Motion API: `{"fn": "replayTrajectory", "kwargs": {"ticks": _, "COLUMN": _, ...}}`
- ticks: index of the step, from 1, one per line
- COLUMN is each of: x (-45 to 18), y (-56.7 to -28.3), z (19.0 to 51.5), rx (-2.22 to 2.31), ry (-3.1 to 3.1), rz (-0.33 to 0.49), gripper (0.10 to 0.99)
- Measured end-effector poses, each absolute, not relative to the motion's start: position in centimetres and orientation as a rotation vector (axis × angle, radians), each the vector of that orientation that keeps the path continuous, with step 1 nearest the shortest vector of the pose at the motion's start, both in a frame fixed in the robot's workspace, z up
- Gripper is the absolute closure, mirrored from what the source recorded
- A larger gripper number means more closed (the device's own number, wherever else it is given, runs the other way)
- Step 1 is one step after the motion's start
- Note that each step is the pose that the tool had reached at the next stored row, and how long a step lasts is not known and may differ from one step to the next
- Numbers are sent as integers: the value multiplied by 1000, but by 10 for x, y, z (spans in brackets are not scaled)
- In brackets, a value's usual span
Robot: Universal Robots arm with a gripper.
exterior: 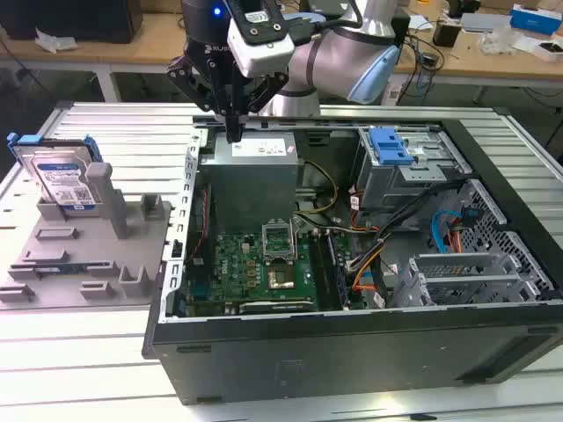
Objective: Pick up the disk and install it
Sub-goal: 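Reach for the disk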
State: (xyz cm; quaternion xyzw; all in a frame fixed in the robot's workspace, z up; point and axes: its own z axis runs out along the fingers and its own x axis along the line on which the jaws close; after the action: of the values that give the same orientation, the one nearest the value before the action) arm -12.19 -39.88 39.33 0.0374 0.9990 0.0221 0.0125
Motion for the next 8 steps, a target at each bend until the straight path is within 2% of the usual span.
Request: {"fn": "replayTrajectory", "kwargs": {"ticks": 8, "x": -122, "y": -399, "z": 393, "rx": 117, "ry": 3114, "rz": 69, "gripper": 980}}
